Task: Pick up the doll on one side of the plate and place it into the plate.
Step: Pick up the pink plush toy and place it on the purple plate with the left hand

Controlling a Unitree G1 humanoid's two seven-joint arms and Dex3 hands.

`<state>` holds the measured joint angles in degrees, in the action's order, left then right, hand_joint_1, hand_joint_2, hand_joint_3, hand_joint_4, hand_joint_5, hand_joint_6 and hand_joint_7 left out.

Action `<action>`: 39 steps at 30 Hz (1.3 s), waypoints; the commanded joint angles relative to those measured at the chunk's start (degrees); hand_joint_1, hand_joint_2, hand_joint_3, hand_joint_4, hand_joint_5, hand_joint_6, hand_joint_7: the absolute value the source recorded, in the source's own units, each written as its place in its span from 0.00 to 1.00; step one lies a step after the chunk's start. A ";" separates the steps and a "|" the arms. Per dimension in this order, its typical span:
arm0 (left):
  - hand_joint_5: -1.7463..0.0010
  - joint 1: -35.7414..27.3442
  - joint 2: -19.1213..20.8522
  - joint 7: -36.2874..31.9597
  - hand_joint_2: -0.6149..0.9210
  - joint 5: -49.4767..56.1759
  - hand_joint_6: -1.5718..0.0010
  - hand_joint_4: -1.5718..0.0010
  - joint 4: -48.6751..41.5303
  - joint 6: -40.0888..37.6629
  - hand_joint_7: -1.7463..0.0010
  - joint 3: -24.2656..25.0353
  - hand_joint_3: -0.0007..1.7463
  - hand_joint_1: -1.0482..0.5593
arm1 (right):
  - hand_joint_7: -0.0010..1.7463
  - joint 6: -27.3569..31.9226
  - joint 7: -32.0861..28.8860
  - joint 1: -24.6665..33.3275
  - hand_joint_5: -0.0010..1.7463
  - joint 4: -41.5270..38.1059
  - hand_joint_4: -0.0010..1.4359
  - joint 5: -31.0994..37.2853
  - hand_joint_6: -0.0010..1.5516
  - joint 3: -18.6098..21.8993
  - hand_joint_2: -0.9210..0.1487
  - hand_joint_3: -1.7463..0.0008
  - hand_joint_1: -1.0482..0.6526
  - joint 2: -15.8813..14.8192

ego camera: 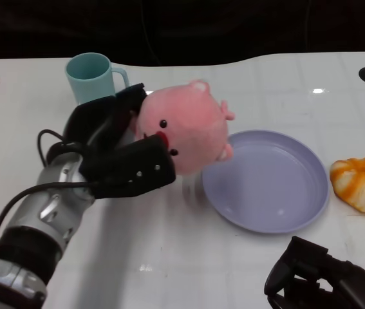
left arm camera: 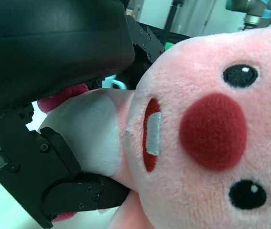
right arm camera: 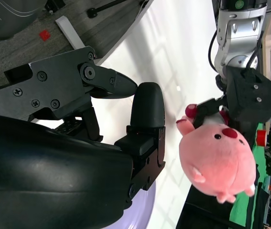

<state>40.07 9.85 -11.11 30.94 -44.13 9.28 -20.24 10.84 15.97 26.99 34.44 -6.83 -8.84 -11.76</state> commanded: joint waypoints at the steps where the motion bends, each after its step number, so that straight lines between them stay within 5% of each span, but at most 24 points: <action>1: 0.01 3.40 -1.90 0.95 0.65 0.27 0.48 0.40 -0.73 -0.75 0.06 -0.72 0.68 0.54 | 0.97 -1.57 0.27 0.28 1.00 -0.39 0.45 0.03 0.28 0.45 0.05 0.64 0.49 -0.57; 4: 0.00 4.55 -3.96 1.11 0.61 0.66 0.48 0.39 -1.12 -1.22 0.01 -1.71 0.76 0.55 | 0.97 -1.92 0.40 0.32 1.00 -0.50 0.45 0.17 0.28 0.44 0.05 0.64 0.49 -0.67; 11: 0.00 6.93 -8.95 2.19 0.62 0.81 0.50 0.40 -2.15 -3.95 0.00 -3.05 0.75 0.54 | 0.96 -2.43 0.62 0.77 1.00 -0.28 0.45 -0.12 0.28 0.27 0.05 0.64 0.50 -0.44; 21: 0.00 12.94 -13.41 3.25 0.68 1.22 0.52 0.41 -9.59 -5.44 0.00 -4.77 0.66 0.54 | 0.96 -1.74 -0.06 2.02 1.00 1.70 0.44 0.96 0.28 -0.83 0.05 0.64 0.50 -0.31; 27: 0.00 15.32 -14.42 3.13 0.74 1.72 0.54 0.49 -15.76 -4.57 0.01 -5.61 0.50 0.53 | 0.96 -1.11 -0.97 1.70 1.00 1.93 0.45 1.34 0.28 -2.21 0.05 0.64 0.49 0.31; 30: 0.00 15.86 -15.05 3.03 0.77 0.94 0.53 0.49 -18.16 -3.85 0.15 -4.91 0.42 0.53 | 0.96 -0.22 -1.36 1.39 1.00 2.22 0.45 1.62 0.28 -3.10 0.05 0.64 0.49 0.42; 33: 0.12 16.23 -15.22 4.08 0.80 0.42 0.45 0.50 -19.46 -3.18 0.48 -4.50 0.37 0.52 | 0.96 0.38 -1.75 1.35 1.00 2.50 0.46 2.00 0.28 -3.96 0.05 0.63 0.49 0.62; 36: 0.14 16.80 -15.02 8.96 0.88 -1.13 0.52 0.61 -20.34 -1.87 0.66 -3.96 0.29 0.52 | 0.97 0.28 -2.07 1.34 1.00 2.44 0.46 2.29 0.28 -4.40 0.05 0.63 0.49 0.59; 39: 0.37 17.10 -14.53 12.70 0.98 -1.79 0.66 0.77 -20.28 -0.89 0.86 -3.94 0.12 0.44 | 0.97 0.15 -1.94 1.15 1.00 2.23 0.45 2.29 0.28 -4.26 0.06 0.63 0.49 0.38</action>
<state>54.78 -5.36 0.11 29.97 -64.21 7.34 -24.56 10.95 14.22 28.16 36.19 -4.39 -13.41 -11.09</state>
